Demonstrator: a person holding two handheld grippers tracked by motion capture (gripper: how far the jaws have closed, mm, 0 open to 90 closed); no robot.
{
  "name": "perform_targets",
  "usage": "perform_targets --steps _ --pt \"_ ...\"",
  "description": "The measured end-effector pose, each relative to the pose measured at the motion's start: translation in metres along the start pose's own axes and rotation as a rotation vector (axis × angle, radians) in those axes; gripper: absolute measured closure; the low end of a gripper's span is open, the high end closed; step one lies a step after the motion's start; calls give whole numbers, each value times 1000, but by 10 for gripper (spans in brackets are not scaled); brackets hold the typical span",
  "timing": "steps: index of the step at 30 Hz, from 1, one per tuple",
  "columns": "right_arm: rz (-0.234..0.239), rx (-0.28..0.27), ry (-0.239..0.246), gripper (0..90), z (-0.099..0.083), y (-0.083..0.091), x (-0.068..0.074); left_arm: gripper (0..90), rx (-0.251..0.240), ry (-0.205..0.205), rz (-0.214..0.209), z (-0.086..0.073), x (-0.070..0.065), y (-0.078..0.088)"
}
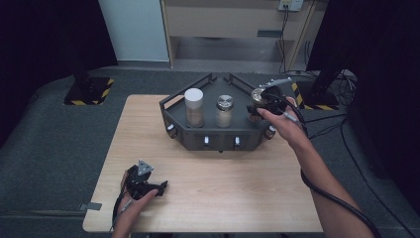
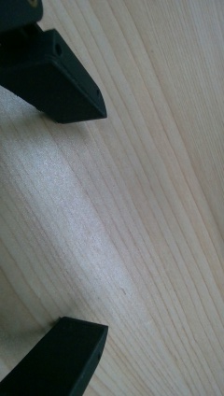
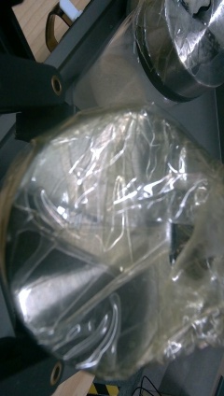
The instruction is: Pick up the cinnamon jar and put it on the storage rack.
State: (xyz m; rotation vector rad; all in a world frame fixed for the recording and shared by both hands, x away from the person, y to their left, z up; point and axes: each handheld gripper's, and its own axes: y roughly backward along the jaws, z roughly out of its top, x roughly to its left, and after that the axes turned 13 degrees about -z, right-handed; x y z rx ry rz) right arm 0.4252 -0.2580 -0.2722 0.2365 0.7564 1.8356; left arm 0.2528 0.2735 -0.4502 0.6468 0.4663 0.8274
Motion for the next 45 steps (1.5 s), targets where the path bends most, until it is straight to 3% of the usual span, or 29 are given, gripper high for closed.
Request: perform_targets --steps 45 --pt "23 31 -5 316 -8 -21 10 0 1 0 0 0 0 0"
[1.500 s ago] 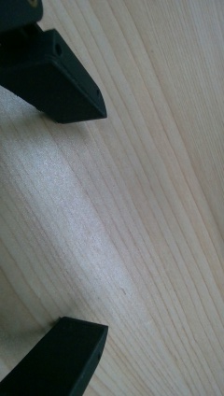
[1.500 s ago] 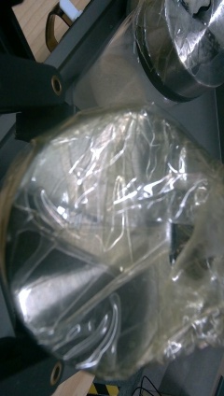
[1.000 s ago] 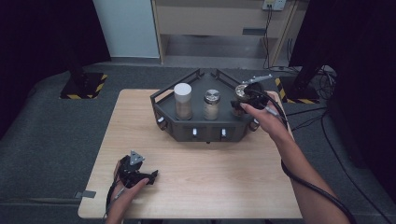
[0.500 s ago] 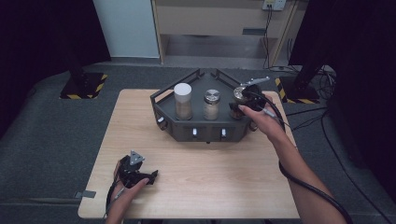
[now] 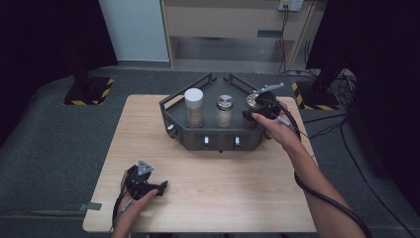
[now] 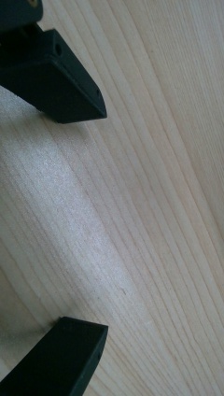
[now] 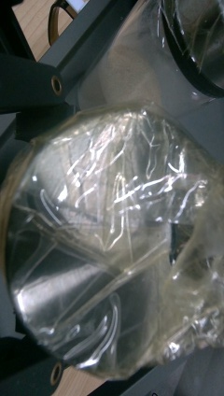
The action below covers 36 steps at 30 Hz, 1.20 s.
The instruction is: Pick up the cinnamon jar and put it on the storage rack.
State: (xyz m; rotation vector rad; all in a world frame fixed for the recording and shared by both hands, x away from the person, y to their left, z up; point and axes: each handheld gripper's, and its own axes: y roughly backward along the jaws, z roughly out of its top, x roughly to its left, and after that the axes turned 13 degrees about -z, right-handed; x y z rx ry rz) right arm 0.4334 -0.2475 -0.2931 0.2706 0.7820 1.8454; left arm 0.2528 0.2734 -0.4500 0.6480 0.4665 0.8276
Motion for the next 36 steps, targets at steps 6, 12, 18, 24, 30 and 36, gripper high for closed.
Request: perform_targets --steps 6,12,18,24,30,36 --pt "2 3 0 316 -1 -2 1 0 0 0 0 0 0 0" --pt "4 2 -7 316 -2 -2 0 0 0 0 0 0 0 0" --pt "8 -6 -15 315 -5 -2 -2 0 0 -1 1 0 0 0" --pt "6 -18 -14 314 -9 -2 -1 0 0 0 0 0 0 0" --pt "11 -24 -27 313 -11 -3 -2 0 0 0 0 0 0 0" --pt "11 -24 -24 308 -11 -3 -2 0 0 0 0 0 0 0"
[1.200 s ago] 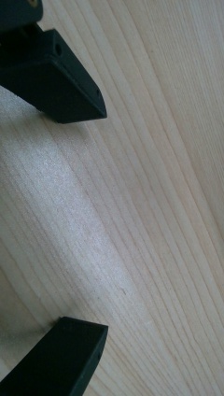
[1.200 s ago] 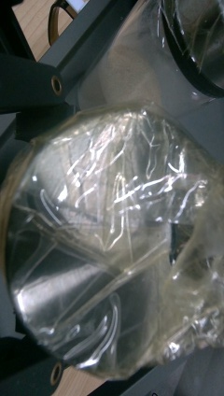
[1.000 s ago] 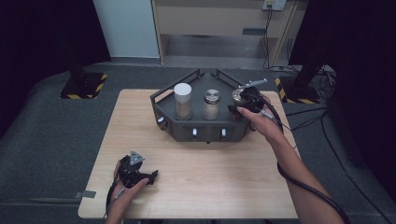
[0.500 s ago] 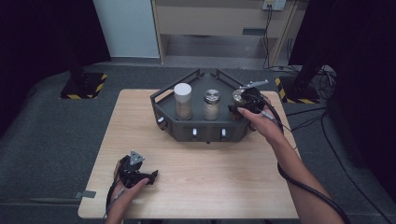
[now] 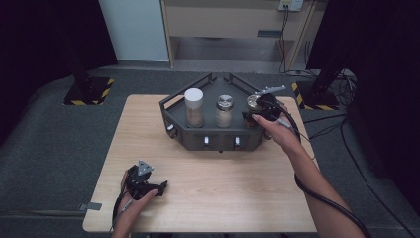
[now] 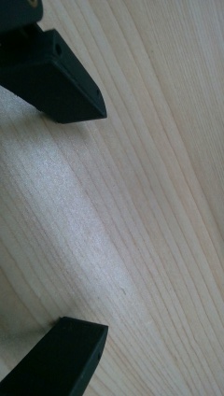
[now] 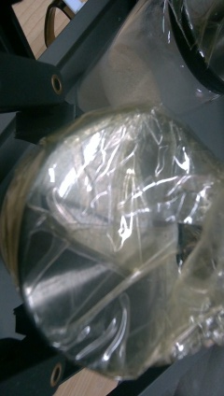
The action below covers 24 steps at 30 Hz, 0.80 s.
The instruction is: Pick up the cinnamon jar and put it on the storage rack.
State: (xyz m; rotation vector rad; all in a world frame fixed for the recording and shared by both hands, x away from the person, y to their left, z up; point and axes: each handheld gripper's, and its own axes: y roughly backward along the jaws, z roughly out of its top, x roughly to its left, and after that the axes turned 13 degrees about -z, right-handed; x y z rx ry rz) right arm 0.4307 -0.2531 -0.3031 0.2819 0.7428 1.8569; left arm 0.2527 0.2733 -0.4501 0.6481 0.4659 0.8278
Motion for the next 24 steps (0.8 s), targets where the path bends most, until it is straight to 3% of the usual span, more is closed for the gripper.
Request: perform_targets --steps 7,14,24 --pt "4 -4 8 231 0 0 2 0 0 0 0 0 0 0" --pt "-5 -40 10 133 -3 6 5 0 0 0 0 0 0 0" --pt "-13 -65 -7 88 -10 19 2 0 0 0 0 0 0 0"
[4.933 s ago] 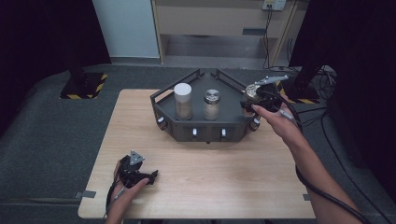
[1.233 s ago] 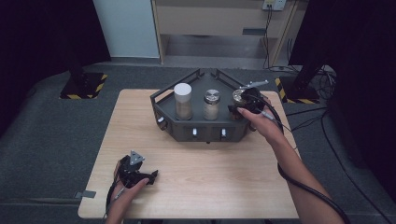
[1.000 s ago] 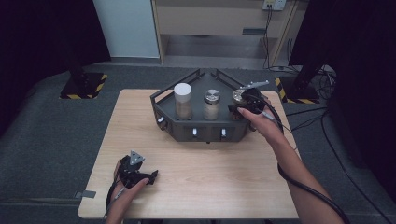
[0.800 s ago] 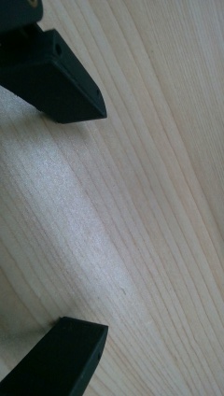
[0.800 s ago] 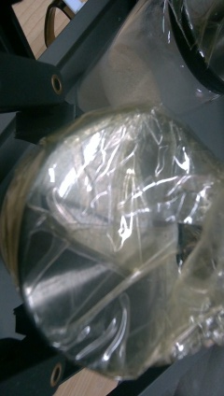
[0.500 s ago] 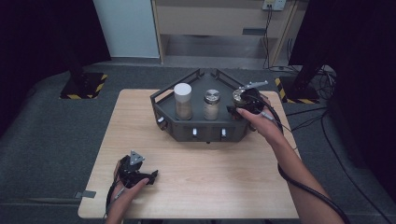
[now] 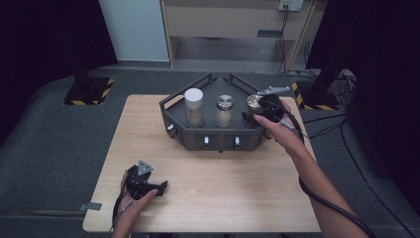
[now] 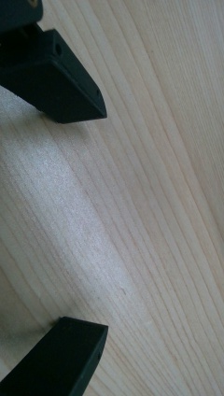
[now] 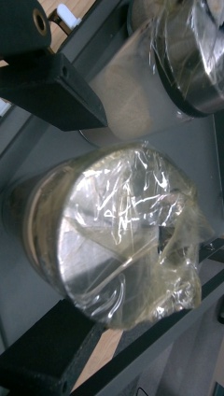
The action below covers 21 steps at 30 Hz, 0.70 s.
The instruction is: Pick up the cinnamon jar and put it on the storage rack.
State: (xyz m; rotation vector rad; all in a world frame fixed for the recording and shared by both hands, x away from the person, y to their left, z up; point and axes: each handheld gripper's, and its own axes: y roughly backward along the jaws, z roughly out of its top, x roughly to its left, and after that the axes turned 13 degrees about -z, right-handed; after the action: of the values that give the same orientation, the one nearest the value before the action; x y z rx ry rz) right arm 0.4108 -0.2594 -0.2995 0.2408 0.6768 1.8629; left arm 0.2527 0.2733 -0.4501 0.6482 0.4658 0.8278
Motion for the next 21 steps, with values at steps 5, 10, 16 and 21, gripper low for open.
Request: perform_targets --steps 5,10,16,21 --pt "7 -17 0 77 -4 8 -3 0 0 0 0 0 0 0" --pt "9 -28 1 69 -11 16 -6 0 0 0 0 0 0 0" --pt "16 -41 -10 65 -21 25 -10 0 0 0 0 0 0 0" --pt "26 -49 -21 61 -32 33 -13 0 0 0 0 0 0 0"
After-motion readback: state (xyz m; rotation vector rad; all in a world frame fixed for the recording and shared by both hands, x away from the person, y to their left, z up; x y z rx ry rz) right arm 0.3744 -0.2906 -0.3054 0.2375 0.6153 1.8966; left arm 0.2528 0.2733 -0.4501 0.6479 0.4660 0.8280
